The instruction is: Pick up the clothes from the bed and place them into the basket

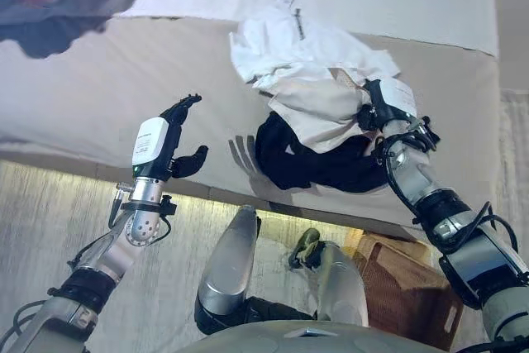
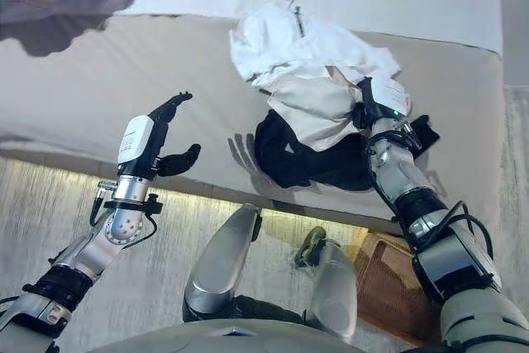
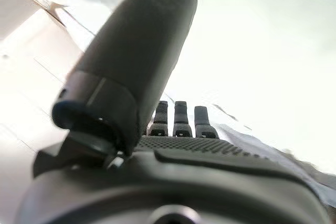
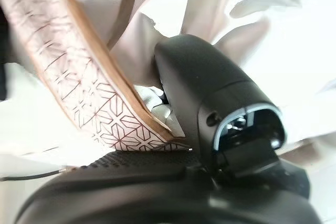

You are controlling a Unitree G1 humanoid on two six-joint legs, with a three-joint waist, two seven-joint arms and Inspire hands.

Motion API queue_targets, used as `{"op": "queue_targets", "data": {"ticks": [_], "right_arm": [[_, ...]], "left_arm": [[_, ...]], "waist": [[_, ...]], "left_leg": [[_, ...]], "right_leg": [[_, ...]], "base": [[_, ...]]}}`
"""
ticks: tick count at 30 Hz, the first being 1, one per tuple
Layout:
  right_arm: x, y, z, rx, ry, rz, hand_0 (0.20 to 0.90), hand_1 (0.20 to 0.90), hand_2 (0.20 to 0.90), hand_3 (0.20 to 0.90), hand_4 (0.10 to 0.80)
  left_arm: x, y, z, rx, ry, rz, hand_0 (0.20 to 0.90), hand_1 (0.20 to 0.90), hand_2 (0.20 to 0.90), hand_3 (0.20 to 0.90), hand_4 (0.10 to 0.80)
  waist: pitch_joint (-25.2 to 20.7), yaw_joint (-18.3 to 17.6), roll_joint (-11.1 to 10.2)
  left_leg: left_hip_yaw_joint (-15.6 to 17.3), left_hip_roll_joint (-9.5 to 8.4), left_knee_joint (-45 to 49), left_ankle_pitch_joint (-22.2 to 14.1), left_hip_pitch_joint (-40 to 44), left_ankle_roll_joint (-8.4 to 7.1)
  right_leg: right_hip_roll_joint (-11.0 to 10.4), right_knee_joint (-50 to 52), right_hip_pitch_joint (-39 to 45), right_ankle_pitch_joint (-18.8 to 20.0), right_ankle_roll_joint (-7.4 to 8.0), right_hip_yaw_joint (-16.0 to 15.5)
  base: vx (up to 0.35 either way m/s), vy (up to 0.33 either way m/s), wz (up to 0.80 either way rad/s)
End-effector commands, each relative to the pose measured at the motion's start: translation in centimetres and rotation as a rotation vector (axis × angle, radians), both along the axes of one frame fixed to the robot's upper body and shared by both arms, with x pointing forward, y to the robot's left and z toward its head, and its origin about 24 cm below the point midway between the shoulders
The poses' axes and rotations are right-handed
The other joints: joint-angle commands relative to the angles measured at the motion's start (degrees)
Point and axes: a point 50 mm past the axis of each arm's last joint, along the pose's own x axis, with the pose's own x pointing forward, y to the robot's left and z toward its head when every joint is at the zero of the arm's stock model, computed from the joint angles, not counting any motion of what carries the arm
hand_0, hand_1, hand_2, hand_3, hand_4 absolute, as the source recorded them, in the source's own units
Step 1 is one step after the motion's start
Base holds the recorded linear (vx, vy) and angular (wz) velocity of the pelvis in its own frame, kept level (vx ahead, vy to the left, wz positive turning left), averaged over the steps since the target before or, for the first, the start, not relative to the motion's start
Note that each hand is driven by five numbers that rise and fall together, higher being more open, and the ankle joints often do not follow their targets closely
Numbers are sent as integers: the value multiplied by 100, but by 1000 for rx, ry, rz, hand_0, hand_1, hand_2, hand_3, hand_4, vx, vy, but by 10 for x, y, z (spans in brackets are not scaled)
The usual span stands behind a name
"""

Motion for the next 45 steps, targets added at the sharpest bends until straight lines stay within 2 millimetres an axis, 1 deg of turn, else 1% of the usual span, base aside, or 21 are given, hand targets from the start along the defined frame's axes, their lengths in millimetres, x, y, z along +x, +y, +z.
{"op": "queue_targets", "data": {"ticks": [1, 3, 5, 6, 8, 11, 12, 14, 16, 18, 19, 21, 25, 26, 28, 35, 40, 43, 45], "right_arm": [[-9, -40, 33, -100, -127, -69, 300, 300, 300, 200, 100], [-16, -48, 34, -99, -129, -66, 300, 300, 300, 200, 100], [-20, -52, 37, -90, -144, -64, 300, 300, 300, 200, 100], [-20, -53, 37, -88, -146, -65, 300, 300, 300, 200, 100], [-24, -62, 47, -61, -181, -82, 300, 300, 300, 200, 100], [-27, -69, 56, -52, -212, -95, 300, 300, 300, 200, 100], [-30, -75, 65, -47, -235, -101, 300, 300, 300, 200, 100], [-35, -82, 75, -33, -267, -121, 300, 300, 300, 200, 100], [-38, -88, 80, -27, -287, -136, 300, 300, 300, 200, 100], [-43, -96, 91, -29, -319, -156, 300, 300, 300, 200, 100], [-48, -105, 101, -36, -347, -176, 300, 300, 300, 200, 100], [-53, -113, 112, -45, -377, -198, 300, 300, 300, 200, 100], [-65, -130, 129, -62, -414, -247, 300, 300, 300, 200, 100], [-72, -138, 137, -74, -428, -277, 300, 300, 300, 200, 100], [-78, -147, 143, -78, -446, -309, 300, 300, 300, 200, 100], [-103, -176, 164, -101, -501, -424, 300, 300, 300, 200, 100], [-116, -183, 175, -107, -525, -464, 300, 300, 300, 200, 100], [-122, -187, 175, -119, -527, -481, 300, 300, 300, 200, 100], [-129, -192, 177, -136, -530, -511, 300, 300, 300, 200, 100]], "left_arm": [[6, -3, 14, -68, -60, 9, 900, 900, 900, 900, 800], [7, -3, 6, -55, 1, 27, 900, 900, 900, 900, 800], [8, -3, 1, -32, 38, 38, 900, 900, 900, 900, 800], [8, -3, 1, -30, 41, 37, 900, 900, 900, 900, 800], [10, -4, -1, -9, 74, 35, 900, 900, 900, 900, 800], [11, -4, -4, -1, 89, 32, 900, 900, 900, 900, 800], [12, -4, -5, 1, 103, 33, 900, 900, 900, 900, 800], [12, -4, -6, 8, 116, 27, 900, 900, 900, 900, 800], [12, -4, -8, 11, 124, 23, 900, 900, 900, 900, 800], [11, -3, -11, 16, 140, 18, 900, 900, 900, 900, 800], [11, -3, -13, 21, 152, 13, 900, 900, 900, 900, 800], [10, -2, -16, 27, 161, 8, 900, 900, 900, 900, 800], [12, -1, -17, 40, 167, 1, 900, 900, 900, 900, 800], [14, -1, -15, 45, 165, -3, 900, 900, 900, 900, 800], [16, -1, -14, 46, 158, -8, 900, 900, 900, 900, 800], [18, -2, -9, 69, 134, -35, 900, 900, 900, 900, 800], [19, 0, -9, 87, 130, -23, 900, 900, 900, 900, 800], [19, 1, -10, 83, 129, -14, 900, 900, 900, 900, 800], [19, 3, -12, 70, 127, 3, 900, 900, 900, 900, 800]], "waist": [[-1010, -362, -186], [-1213, -611, -232], [-1359, -772, -261], [-1388, -791, -271], [-1557, -942, -302], [-1665, -1039, -304], [-1756, -1131, -295], [-1873, -1233, -306], [-1931, -1282, -303], [-2045, -1367, -298], [-2147, -1442, -287], [-2229, -1504, -276], [-2378, -1640, -255], [-2427, -1702, -253], [-2461, -1745, -263], [-2611, -1918, -313], [-2707, -2139, -290], [-2735, -2199, -274], [-2762, -2304, -257]], "left_leg": [[336, 53, 152, -442, 86, 152], [571, 159, -139, -422, 439, 162], [734, 235, -388, -376, 686, 157], [752, 234, -451, -333, 705, 158], [898, 303, -717, -283, 951, 154], [977, 329, -876, -265, 1108, 153], [1042, 352, -977, -301, 1252, 155], [1122, 366, -1177, -226, 1356, 152], [1153, 382, -1306, -191, 1432, 146], [1189, 391, -1583, -116, 1586, 130], [1216, 401, -1837, -28, 1692, 103], [1256, 410, -2066, 54, 1780, 81], [1313, 415, -2352, 153, 1880, 60], [1306, 402, -2440, 175, 1908, 61], [1321, 403, -2503, 176, 1946, 63], [1508, 425, -2592, 133, 2042, 44], [1613, 450, -2638, 118, 2078, 52], [1641, 456, -2653, 109, 2099, 51], [1687, 462, -2683, 103, 2133, 47]], "right_leg": [[341, -558, 454, 432, -183, 34], [416, -924, 661, 565, -74, 230], [449, -1167, 795, 653, 4, 337], [449, -1225, 802, 692, 10, 345], [474, -1464, 930, 778, 100, 447], [499, -1600, 1003, 823, 149, 543], [526, -1689, 1089, 817, 187, 608], [551, -1831, 1118, 891, 228, 675], [566, -1911, 1142, 925, 254, 708], [606, -2049, 1183, 979, 308, 774], [637, -2165, 1201, 1032, 360, 806], [670, -2245, 1209, 1064, 398, 840], [760, -2290, 1178, 1056, 414, 933], [798, -2308, 1167, 1051, 412, 980], [822, -2348, 1173, 1059, 418, 1020], [828, -2701, 1213, 1245, 481, 1194], [921, -2722, 1133, 1265, 478, 1408], [952, -2710, 1104, 1262, 476, 1476], [979, -2728, 1090, 1270, 477, 1551]], "base": [[62, 68, -49], [79, 60, -46], [48, 25, -37], [11, -7, -45], [16, -15, -36], [25, -3, -32], [24, -3, -25], [3, -8, -19], [-4, -6, -23], [-2, -1, -7], [-27, -13, 21], [-25, -16, 33], [-12, -4, -15], [-15, 2, -10], [-13, -4, -8], [-10, -13, -14], [-6, 2, -28], [7, 13, -25], [8, 11, -28]]}}
